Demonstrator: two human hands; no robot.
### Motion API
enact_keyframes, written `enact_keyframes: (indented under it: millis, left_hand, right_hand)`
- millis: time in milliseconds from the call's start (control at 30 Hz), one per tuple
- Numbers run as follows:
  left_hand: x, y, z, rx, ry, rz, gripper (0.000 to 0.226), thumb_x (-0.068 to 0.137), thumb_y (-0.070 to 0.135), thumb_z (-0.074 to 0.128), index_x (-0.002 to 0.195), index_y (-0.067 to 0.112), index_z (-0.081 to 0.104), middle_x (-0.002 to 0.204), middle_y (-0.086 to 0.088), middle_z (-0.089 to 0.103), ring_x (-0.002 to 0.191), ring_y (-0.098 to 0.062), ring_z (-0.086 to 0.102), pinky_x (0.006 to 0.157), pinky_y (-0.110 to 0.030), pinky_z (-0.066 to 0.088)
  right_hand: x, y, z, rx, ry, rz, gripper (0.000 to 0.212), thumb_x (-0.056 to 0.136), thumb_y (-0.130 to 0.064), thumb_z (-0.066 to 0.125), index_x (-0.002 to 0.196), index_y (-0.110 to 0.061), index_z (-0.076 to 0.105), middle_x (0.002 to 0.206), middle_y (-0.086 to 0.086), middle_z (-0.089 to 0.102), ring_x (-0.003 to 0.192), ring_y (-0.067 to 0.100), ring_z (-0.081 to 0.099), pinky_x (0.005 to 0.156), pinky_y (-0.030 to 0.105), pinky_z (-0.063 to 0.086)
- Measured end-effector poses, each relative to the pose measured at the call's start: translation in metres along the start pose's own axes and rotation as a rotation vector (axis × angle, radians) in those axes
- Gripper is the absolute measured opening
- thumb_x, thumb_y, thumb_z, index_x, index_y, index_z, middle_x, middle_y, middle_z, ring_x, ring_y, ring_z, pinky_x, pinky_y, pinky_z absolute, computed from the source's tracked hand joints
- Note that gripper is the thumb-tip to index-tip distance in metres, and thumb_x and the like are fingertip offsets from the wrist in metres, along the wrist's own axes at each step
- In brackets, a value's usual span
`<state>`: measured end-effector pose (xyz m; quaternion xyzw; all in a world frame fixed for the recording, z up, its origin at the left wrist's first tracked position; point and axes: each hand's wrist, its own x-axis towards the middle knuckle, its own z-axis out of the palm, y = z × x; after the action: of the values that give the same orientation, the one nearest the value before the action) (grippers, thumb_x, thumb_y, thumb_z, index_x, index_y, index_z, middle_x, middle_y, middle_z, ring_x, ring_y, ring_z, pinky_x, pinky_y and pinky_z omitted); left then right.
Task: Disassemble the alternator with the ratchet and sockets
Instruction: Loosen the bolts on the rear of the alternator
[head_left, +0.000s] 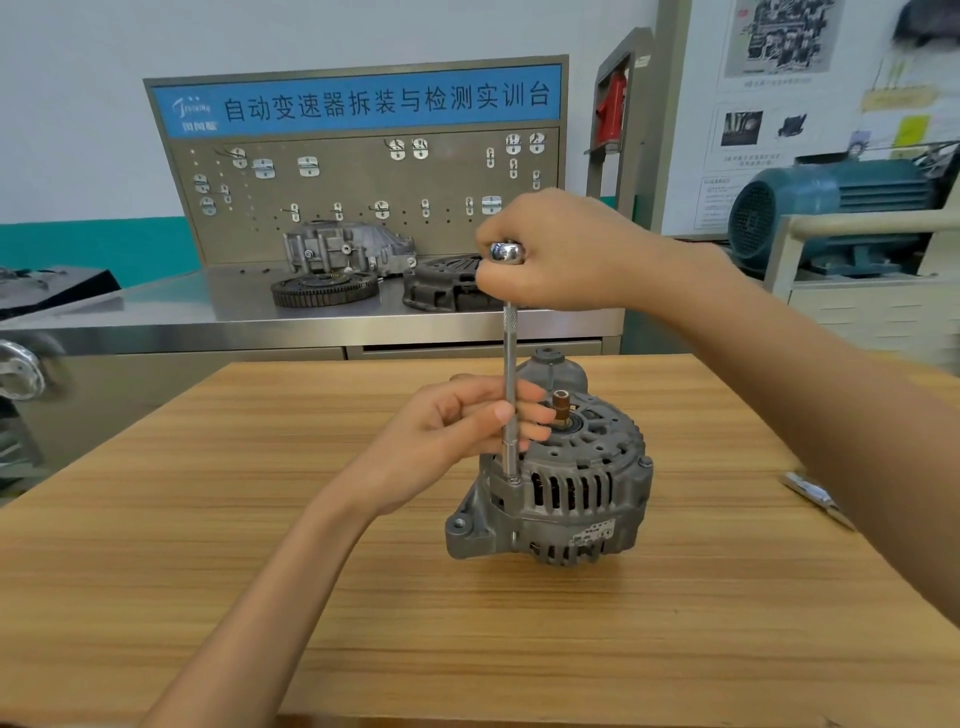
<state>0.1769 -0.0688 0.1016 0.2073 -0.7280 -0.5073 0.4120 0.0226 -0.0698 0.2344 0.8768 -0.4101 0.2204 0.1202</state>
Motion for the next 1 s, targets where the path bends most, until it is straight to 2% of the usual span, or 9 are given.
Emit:
enact_keyframes:
  millis: [167, 300, 467, 567, 633, 700, 767, 867, 1000]
  left_hand:
    - [-0.004, -0.001, -0.002, -0.038, -0.023, -0.024, 0.034, 0.085, 0.022, 0.06, 0.119, 0.016, 0.06, 0.115, -0.001, 0.07, 0.111, -0.017, 0.065, 0.09, -0.024, 0.052]
    - [-0.003, -0.004, 0.002, -0.011, 0.029, -0.05, 0.029, 0.084, 0.013, 0.058, 0.113, 0.015, 0.062, 0.11, -0.002, 0.072, 0.107, -0.018, 0.067, 0.089, -0.025, 0.053]
    - [-0.005, -0.004, 0.004, 0.087, 0.078, -0.054, 0.027, 0.082, 0.02, 0.061, 0.109, 0.02, 0.065, 0.108, 0.0, 0.073, 0.106, -0.019, 0.067, 0.096, -0.033, 0.051]
    - [-0.004, -0.005, 0.007, 0.084, 0.119, -0.058, 0.027, 0.079, 0.022, 0.063, 0.105, 0.021, 0.067, 0.102, 0.001, 0.074, 0.102, -0.015, 0.069, 0.095, -0.034, 0.052]
    - [-0.003, -0.006, 0.008, 0.077, 0.145, -0.064, 0.028, 0.077, 0.024, 0.065, 0.104, 0.022, 0.068, 0.099, 0.001, 0.075, 0.1, -0.014, 0.069, 0.094, -0.034, 0.052]
    - [-0.004, -0.007, 0.009, 0.046, 0.161, -0.059, 0.026, 0.077, 0.025, 0.067, 0.102, 0.023, 0.07, 0.098, -0.002, 0.075, 0.1, -0.016, 0.07, 0.091, -0.032, 0.054]
    - [-0.004, -0.008, 0.009, 0.027, 0.155, -0.049, 0.023, 0.076, 0.031, 0.07, 0.099, 0.027, 0.073, 0.098, -0.002, 0.075, 0.1, -0.017, 0.07, 0.091, -0.033, 0.054]
    - [-0.005, -0.009, 0.01, 0.029, 0.147, -0.059, 0.016, 0.08, 0.029, 0.067, 0.093, 0.034, 0.075, 0.094, 0.0, 0.075, 0.099, -0.018, 0.07, 0.092, -0.034, 0.054]
    - [-0.006, -0.009, 0.013, 0.022, 0.14, -0.049, 0.018, 0.084, 0.02, 0.061, 0.091, 0.029, 0.074, 0.084, 0.0, 0.074, 0.089, -0.014, 0.07, 0.079, -0.021, 0.053]
  right_hand:
    - [0.005, -0.007, -0.001, -0.026, -0.046, 0.018, 0.034, 0.086, -0.024, 0.049, 0.058, -0.015, 0.035, 0.053, -0.001, 0.032, 0.05, 0.013, 0.029, 0.051, 0.028, 0.021]
    - [0.001, -0.011, 0.003, -0.183, 0.0, 0.098, 0.037, 0.089, -0.029, 0.046, 0.058, -0.015, 0.032, 0.057, -0.001, 0.035, 0.051, 0.012, 0.03, 0.049, 0.026, 0.019]
    - [-0.006, -0.028, 0.002, -0.328, 0.076, 0.213, 0.037, 0.091, -0.026, 0.045, 0.06, -0.015, 0.03, 0.059, -0.001, 0.034, 0.05, 0.013, 0.03, 0.048, 0.025, 0.017]
    - [-0.008, -0.038, 0.014, -0.471, 0.181, 0.364, 0.036, 0.091, -0.014, 0.049, 0.062, -0.012, 0.027, 0.06, 0.0, 0.029, 0.049, 0.014, 0.025, 0.048, 0.026, 0.011]
    - [-0.01, -0.041, 0.023, -0.509, 0.294, 0.41, 0.027, 0.091, -0.012, 0.048, 0.072, -0.011, 0.029, 0.06, 0.0, 0.025, 0.048, 0.014, 0.022, 0.048, 0.026, 0.01]
    - [-0.013, -0.039, 0.032, -0.508, 0.405, 0.372, 0.02, 0.095, -0.022, 0.041, 0.083, -0.013, 0.028, 0.063, -0.001, 0.029, 0.051, 0.016, 0.027, 0.05, 0.028, 0.016]
    - [-0.016, -0.033, 0.038, -0.525, 0.488, 0.296, 0.025, 0.097, -0.036, 0.036, 0.085, -0.016, 0.029, 0.07, 0.0, 0.035, 0.063, 0.019, 0.033, 0.061, 0.031, 0.021]
    - [-0.017, -0.025, 0.042, -0.417, 0.619, 0.221, 0.029, 0.095, -0.041, 0.034, 0.078, -0.018, 0.034, 0.066, -0.003, 0.037, 0.068, 0.02, 0.033, 0.071, 0.033, 0.016]
    - [-0.012, -0.029, 0.051, 0.085, 0.759, 0.153, 0.03, 0.09, -0.029, 0.046, 0.064, -0.018, 0.036, 0.055, -0.013, 0.03, 0.069, 0.016, 0.038, 0.076, 0.035, 0.024]
